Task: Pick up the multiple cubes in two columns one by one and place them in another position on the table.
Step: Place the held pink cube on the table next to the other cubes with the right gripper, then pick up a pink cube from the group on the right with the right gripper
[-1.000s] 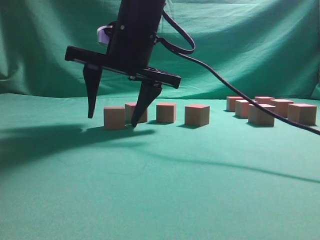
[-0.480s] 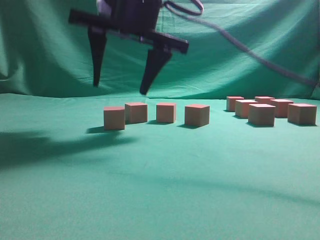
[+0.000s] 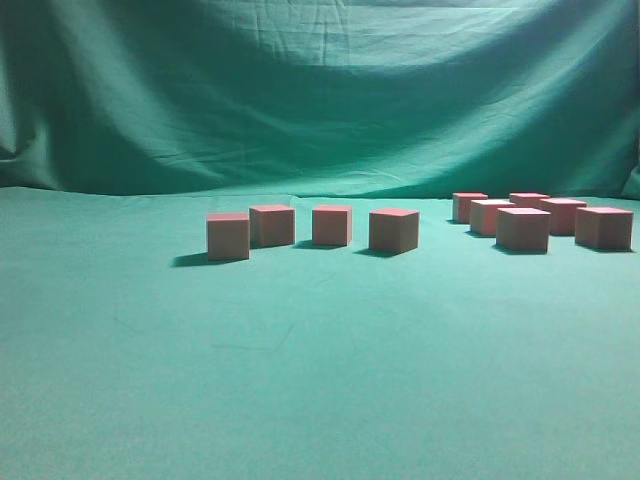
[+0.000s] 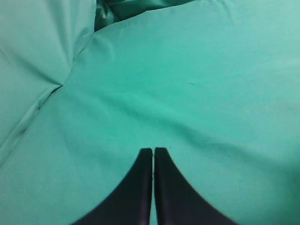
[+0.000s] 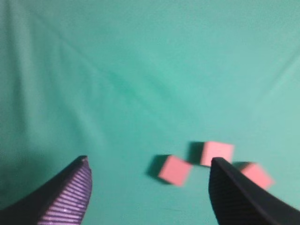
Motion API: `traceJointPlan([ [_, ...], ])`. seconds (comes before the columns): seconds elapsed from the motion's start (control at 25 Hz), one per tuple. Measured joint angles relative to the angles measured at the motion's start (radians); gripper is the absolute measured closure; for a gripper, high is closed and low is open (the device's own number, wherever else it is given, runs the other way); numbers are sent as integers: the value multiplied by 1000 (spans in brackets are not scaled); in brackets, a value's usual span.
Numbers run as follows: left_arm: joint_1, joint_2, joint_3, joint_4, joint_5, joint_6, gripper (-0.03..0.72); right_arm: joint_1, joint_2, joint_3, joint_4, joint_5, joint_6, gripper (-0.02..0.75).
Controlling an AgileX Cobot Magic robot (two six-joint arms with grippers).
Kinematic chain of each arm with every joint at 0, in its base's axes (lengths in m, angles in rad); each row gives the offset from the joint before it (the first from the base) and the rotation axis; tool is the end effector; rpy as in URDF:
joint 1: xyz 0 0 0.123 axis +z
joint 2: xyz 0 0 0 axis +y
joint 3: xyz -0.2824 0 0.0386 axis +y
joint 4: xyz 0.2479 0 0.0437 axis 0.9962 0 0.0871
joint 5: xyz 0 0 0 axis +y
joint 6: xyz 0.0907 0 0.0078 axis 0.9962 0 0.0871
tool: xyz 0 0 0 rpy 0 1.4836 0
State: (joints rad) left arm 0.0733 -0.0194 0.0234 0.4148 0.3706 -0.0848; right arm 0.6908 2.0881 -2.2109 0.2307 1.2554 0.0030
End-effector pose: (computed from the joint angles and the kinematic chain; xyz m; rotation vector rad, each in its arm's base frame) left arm 0.0509 0.0171 0.1757 0.1093 1.8416 0.3992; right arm 0.3411 0.3077 0.3465 -0.8865 2.5254 0.5463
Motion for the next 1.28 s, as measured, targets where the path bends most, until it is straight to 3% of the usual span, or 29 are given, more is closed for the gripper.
traceJointPlan([
  [0.24, 0, 0, 0, 0, 0, 0, 688, 0, -211, 78, -272, 5, 2, 261],
  [0.36, 0, 0, 0, 0, 0, 0, 688, -28, -325, 192, -328, 5, 50, 261],
  [0.72, 0, 0, 0, 0, 0, 0, 688, -260, -539, 674, -302, 3, 110, 261],
  [0.92, 0, 0, 0, 0, 0, 0, 688, -331, -546, 890, -274, -37, 114, 261],
  [1.08, 0, 0, 0, 0, 0, 0, 688, -335, -516, 967, -261, -199, 114, 261],
  [1.28, 0, 0, 0, 0, 0, 0, 688, -335, -375, 938, -260, -293, 109, 261],
])
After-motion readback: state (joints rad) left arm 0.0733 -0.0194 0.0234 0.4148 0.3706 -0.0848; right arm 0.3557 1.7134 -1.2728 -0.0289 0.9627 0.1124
